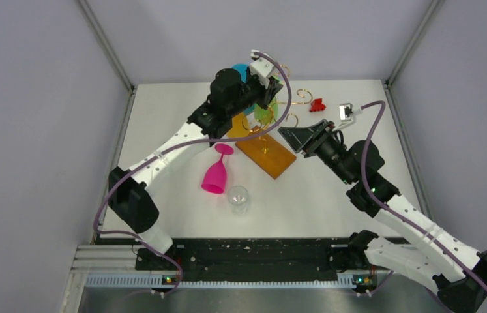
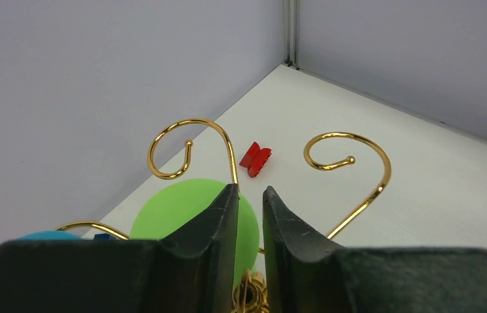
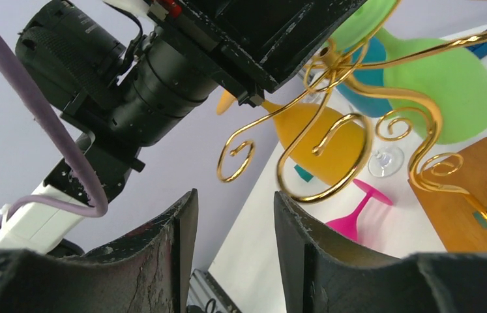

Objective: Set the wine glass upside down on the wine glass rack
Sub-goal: Place the wine glass at the center of the board.

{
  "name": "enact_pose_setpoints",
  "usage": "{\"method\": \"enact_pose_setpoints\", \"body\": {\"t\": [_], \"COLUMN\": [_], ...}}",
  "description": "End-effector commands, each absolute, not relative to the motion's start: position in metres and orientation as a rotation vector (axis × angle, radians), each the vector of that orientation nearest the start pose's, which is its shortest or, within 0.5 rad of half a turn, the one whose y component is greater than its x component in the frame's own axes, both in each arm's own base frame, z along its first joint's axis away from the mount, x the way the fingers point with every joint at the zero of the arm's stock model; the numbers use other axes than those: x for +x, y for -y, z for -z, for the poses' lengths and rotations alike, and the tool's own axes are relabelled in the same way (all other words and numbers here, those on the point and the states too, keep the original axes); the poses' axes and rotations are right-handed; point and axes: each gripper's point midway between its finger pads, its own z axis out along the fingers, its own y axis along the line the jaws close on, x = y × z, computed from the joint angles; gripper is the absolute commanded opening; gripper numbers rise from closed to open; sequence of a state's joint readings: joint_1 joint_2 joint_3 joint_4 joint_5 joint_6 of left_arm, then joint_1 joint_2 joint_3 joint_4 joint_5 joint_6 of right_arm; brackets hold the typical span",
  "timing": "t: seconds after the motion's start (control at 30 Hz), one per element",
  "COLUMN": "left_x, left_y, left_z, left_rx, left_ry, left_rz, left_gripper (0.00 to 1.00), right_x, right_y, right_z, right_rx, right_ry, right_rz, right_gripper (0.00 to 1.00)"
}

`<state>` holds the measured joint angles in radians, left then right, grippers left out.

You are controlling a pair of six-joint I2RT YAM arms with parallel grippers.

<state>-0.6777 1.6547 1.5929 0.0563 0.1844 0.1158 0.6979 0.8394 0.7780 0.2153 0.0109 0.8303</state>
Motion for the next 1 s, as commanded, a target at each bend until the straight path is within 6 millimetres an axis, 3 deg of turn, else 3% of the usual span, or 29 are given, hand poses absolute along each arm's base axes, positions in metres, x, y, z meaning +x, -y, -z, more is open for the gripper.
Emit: {"method": "enact_pose_setpoints", "body": {"t": [0.0,0.33,0.67,0.87,0.93,0.97], "left_x": [0.386,0.385,0.364,0.356,0.355,0.354], "left_y": [0.351,0.345,0.331,0.319,0.311,0.306], "left_z": [-0.425,-0.435,-0.485,-0.494,-0.493,-0.493], "left_rx": [0.694,0.671,0.620,0.575,0.538,0.519], "left_ry": [-1.313,-1.302,-1.193,-1.188,-1.203,-1.209], "left_rz": [0.610,0.597,0.637,0.636,0.627,0.625], "left_gripper": [0.28,0.37,0.46,0.46,0.46,0.45], "right_x": [0.240,0.242,0.251,0.262,0.269,0.271], "right_y": [-0.236,-0.230,-0.209,-0.199,-0.198,-0.197], "right_z": [-0.391,-0.396,-0.410,-0.410,-0.414,-0.427], "right_rx": [0.100,0.100,0.069,0.038,0.001,-0.023], "right_ry": [-1.464,-1.454,-1.464,-1.501,-1.522,-1.515], "right_rz": [-1.234,-1.187,-0.987,-0.835,-0.760,-0.730], "right_gripper": [0.46,0.47,0.47,0.49,0.49,0.50]}}
